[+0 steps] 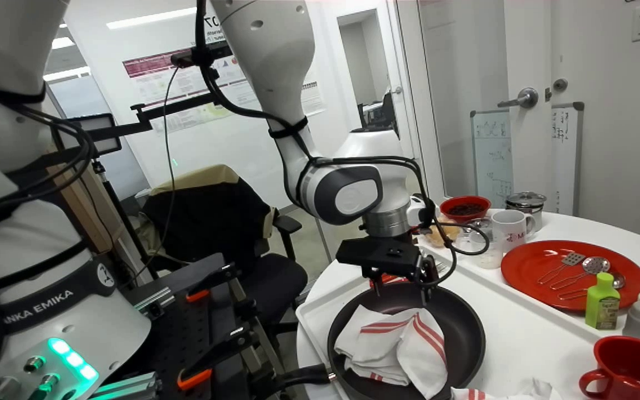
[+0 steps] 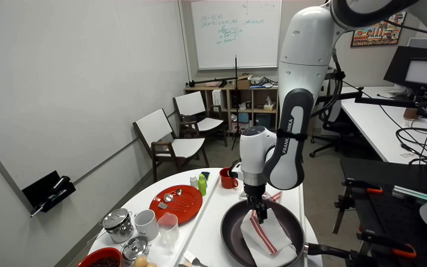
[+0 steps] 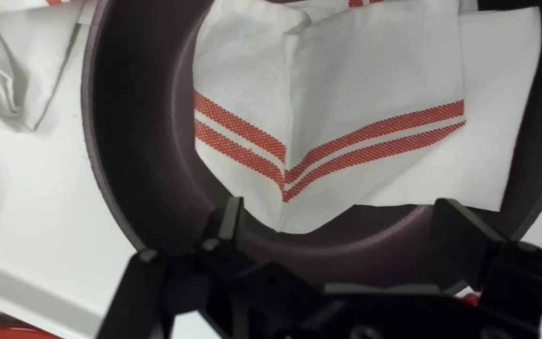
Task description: Use the red and white towel to wipe the pan
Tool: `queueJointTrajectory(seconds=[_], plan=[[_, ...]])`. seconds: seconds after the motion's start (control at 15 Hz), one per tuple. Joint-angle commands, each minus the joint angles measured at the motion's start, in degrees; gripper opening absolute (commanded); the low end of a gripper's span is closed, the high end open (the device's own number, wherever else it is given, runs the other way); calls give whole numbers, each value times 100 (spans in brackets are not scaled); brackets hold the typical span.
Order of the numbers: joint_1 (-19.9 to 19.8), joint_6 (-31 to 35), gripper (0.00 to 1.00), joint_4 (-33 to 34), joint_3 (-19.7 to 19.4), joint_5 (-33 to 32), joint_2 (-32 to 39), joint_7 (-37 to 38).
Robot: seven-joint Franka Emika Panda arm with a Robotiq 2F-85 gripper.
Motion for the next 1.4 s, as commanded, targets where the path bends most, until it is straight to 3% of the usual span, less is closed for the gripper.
queueJointTrajectory(seconds=[0.0,0.6,0.67,0.73,0.87,1.33], plan=[[125,117,100,479,-195,-423,484,85],[265,-42,100,1263,-290,-725,1278,127],[269,-52,75,1332,-296,-739,1339,122],[281,-61,74,1395,-309,-748,1394,124],[284,-74,60,1504,-320,-748,1484,129],[269,-186,6,1825,-373,-713,1726,170]])
